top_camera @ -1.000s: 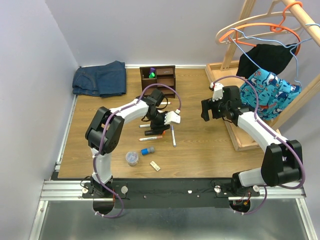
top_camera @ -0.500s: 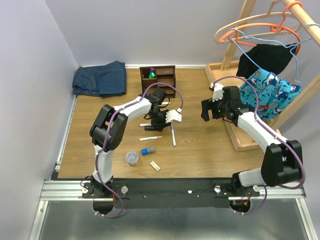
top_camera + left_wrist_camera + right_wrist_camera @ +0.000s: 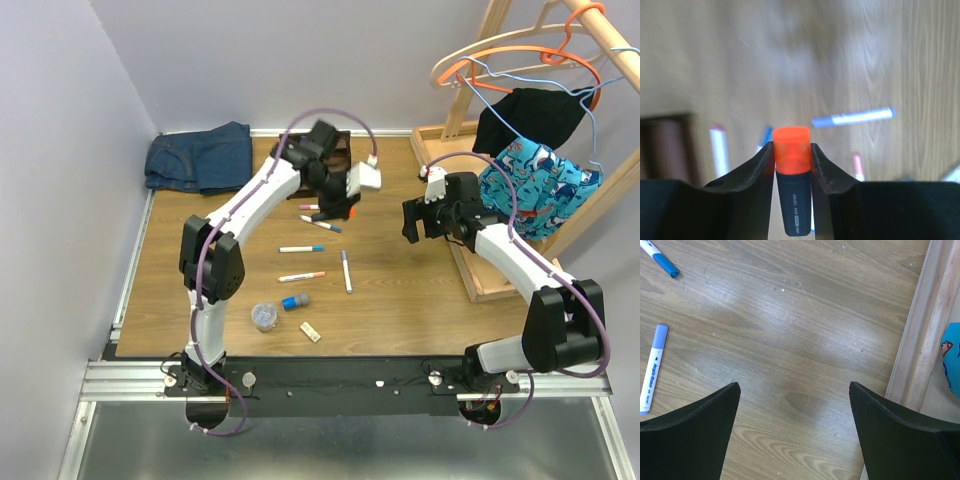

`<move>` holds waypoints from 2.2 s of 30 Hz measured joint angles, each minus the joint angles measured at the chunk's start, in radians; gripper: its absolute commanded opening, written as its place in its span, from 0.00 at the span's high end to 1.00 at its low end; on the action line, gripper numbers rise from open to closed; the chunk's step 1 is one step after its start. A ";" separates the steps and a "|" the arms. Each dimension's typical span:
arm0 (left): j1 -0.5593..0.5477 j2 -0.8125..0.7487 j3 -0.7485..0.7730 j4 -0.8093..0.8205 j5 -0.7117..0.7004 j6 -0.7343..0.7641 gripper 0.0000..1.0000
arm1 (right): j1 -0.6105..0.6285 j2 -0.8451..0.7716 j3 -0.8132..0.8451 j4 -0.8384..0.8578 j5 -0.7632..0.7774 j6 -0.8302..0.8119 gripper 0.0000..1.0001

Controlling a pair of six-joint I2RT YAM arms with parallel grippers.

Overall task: Sort the stationery into containers
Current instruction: Pick up the pen from the center of the board, then place the pen in the storage box.

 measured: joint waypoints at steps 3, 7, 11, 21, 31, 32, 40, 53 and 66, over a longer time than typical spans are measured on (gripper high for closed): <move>0.024 -0.007 0.165 0.010 0.076 -0.072 0.67 | 0.000 0.011 0.006 -0.002 0.000 0.000 0.03; 0.137 -0.084 0.100 0.297 0.179 -0.265 0.69 | 0.000 0.037 0.032 -0.003 0.000 -0.001 0.03; 0.273 -0.102 -0.063 0.727 0.249 -0.527 0.70 | 0.000 0.060 0.063 -0.002 0.000 -0.006 0.03; 0.370 0.104 -0.021 1.209 0.263 -0.830 0.70 | 0.000 0.076 0.081 0.000 0.002 -0.008 0.03; 0.389 0.192 0.016 1.344 0.263 -0.903 0.71 | 0.000 0.125 0.123 -0.006 0.023 -0.024 0.03; 0.394 0.198 0.016 1.355 0.263 -0.914 0.71 | 0.000 0.130 0.128 -0.006 0.024 -0.026 0.03; 0.432 0.232 0.016 1.416 0.263 -0.962 0.71 | 0.000 0.214 0.187 -0.020 0.040 -0.037 0.03; 0.454 0.312 0.010 1.435 0.263 -0.959 0.62 | 0.000 0.314 0.290 -0.037 0.045 -0.056 0.03; 0.476 0.287 -0.068 1.426 0.265 -0.906 0.44 | 0.000 0.314 0.283 -0.032 0.045 -0.060 0.03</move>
